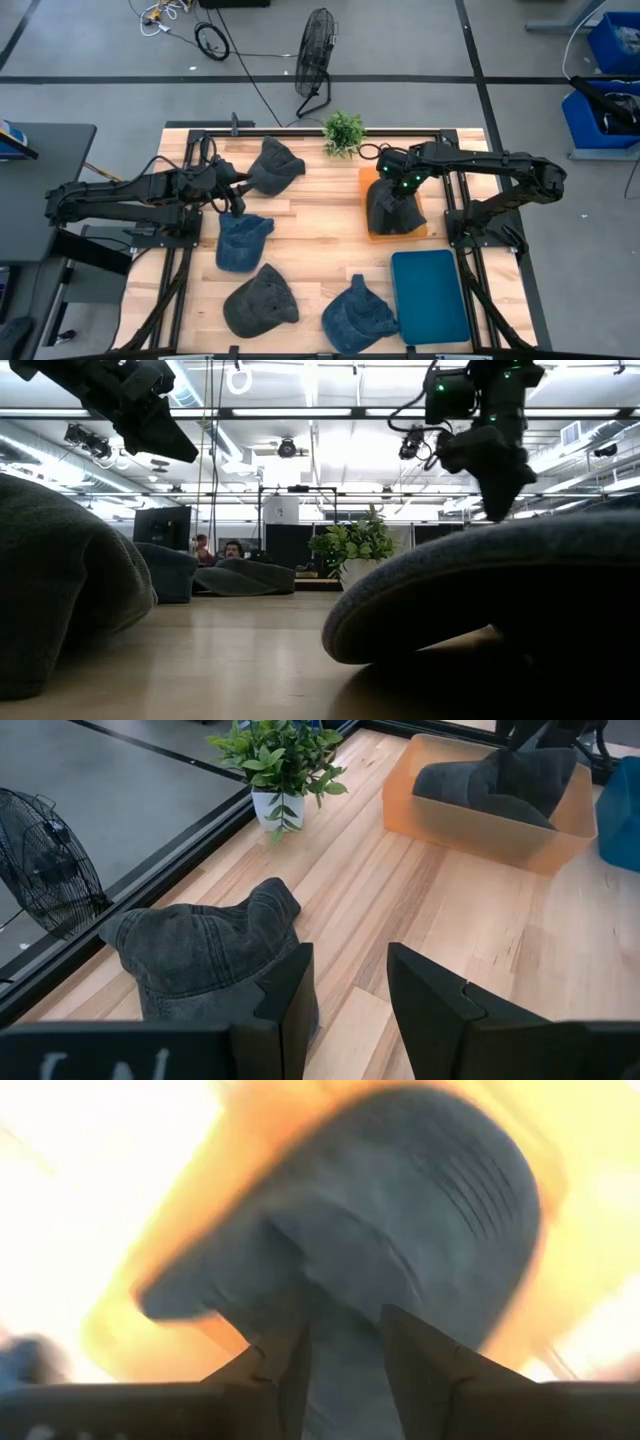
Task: Pick & Place hat
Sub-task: Put the top black cap into the orange bin
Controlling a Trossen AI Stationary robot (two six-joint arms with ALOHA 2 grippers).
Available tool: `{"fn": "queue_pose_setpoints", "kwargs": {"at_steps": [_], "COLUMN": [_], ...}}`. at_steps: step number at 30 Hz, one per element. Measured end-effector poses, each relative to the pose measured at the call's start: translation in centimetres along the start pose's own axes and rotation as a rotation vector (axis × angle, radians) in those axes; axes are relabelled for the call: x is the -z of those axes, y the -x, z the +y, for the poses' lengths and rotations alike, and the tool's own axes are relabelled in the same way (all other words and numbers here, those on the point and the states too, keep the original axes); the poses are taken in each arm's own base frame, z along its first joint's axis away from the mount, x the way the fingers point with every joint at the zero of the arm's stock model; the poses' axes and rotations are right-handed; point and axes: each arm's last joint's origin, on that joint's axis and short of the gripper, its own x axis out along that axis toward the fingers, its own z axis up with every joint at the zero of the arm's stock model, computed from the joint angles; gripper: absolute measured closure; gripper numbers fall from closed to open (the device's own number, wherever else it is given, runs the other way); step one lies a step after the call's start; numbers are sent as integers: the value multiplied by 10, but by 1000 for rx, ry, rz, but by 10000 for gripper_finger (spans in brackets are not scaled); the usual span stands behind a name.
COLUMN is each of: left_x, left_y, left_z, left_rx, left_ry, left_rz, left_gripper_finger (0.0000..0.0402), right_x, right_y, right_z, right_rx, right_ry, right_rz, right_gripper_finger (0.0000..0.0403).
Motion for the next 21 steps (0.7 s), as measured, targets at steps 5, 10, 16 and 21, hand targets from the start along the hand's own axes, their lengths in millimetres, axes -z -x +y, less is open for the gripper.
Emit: {"fn": "queue_pose_setpoints", "kwargs": {"at_steps": [5,10,16,21], "left_x": [0,0,0,0], "left_y": [0,0,0,0], "left_z": [0,0,0,0], "left_rx": [0,0,0,0], "left_ry": [0,0,1,0], "left_rz": [0,0,0,0], "left_gripper_finger": [268,268,268,268], "right_x": [-16,-35,-52,-65], "right_y": [2,13,22,6], "right_z": [13,38,70,81], "right_rx": [-178,-304,-319,-293], "right_ry": [97,371,771,762], "right_rz": [-144,-449,-819,-880], "right_gripper_finger": [277,274,263,249]}}
